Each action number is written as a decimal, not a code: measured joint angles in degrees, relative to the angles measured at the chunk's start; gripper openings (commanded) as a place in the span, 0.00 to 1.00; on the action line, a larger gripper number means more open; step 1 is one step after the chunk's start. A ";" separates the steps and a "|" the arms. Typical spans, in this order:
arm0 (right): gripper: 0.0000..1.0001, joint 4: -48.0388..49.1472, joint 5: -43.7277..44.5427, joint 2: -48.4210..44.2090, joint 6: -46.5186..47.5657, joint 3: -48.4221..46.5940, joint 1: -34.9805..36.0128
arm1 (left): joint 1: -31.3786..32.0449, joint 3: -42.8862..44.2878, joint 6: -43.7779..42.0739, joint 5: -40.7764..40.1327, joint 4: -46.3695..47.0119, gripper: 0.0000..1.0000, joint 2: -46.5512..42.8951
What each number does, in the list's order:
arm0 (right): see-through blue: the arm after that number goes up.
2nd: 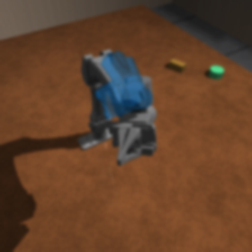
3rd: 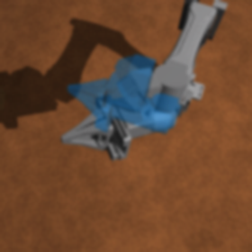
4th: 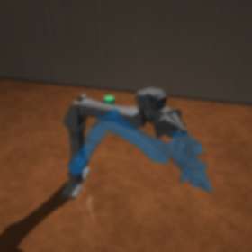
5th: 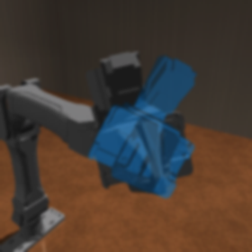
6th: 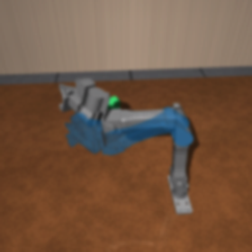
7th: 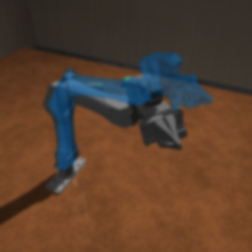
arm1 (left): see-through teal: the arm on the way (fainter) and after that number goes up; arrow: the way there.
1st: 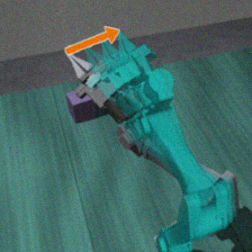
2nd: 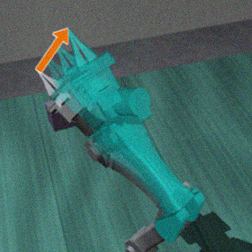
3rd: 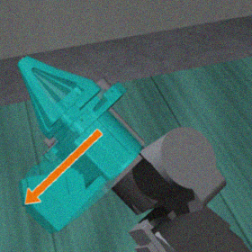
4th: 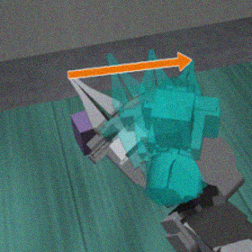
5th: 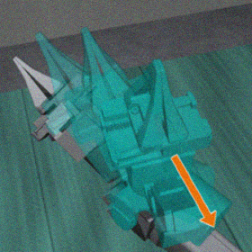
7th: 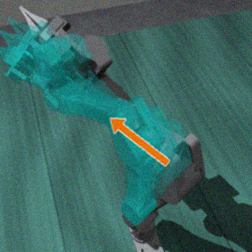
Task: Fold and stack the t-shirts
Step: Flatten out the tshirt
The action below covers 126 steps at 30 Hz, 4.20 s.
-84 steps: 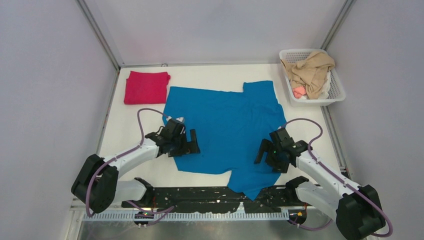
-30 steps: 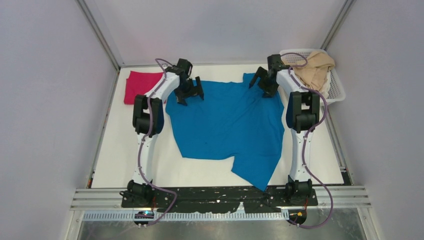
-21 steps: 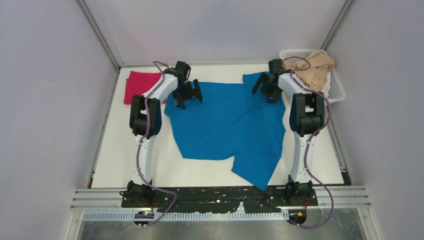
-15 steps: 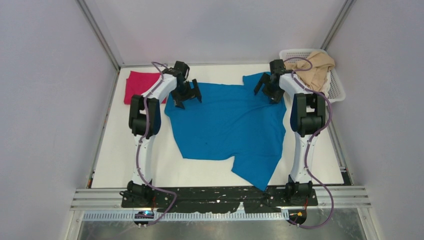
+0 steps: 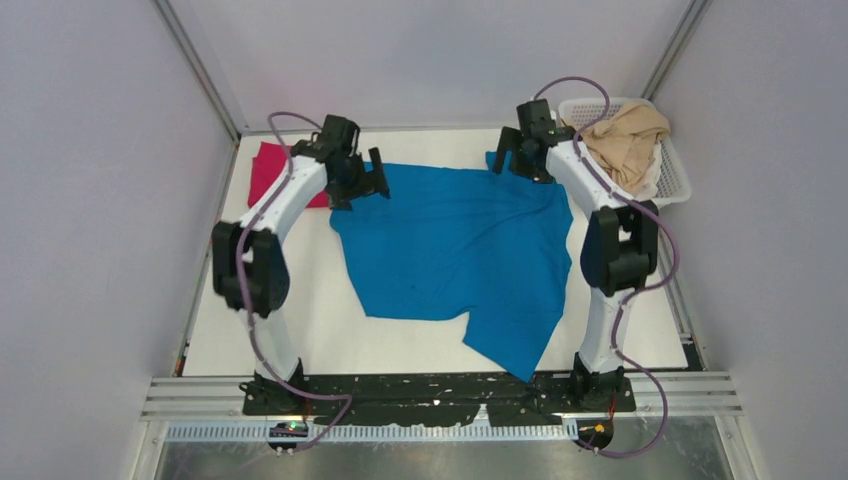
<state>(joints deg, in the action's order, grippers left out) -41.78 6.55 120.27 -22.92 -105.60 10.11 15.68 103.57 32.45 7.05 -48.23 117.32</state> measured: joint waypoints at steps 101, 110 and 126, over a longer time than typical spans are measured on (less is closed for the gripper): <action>0.95 4.83 4.22 -61.96 -11.23 70.38 21.53 | 20.35 -22.43 2.34 -17.66 0.55 0.77 -17.84; 0.95 10.36 1.84 -54.36 -11.52 72.08 21.53 | 7.67 -29.77 5.73 -7.85 15.13 0.74 -15.76; 0.95 11.87 1.73 -51.74 -11.72 72.41 21.53 | 9.18 -35.36 8.90 2.01 21.86 0.64 -11.65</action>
<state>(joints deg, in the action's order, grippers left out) -29.91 8.27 68.53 -34.63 -33.19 31.64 24.86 68.20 41.34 9.06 -26.37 105.67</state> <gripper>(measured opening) 0.948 0.675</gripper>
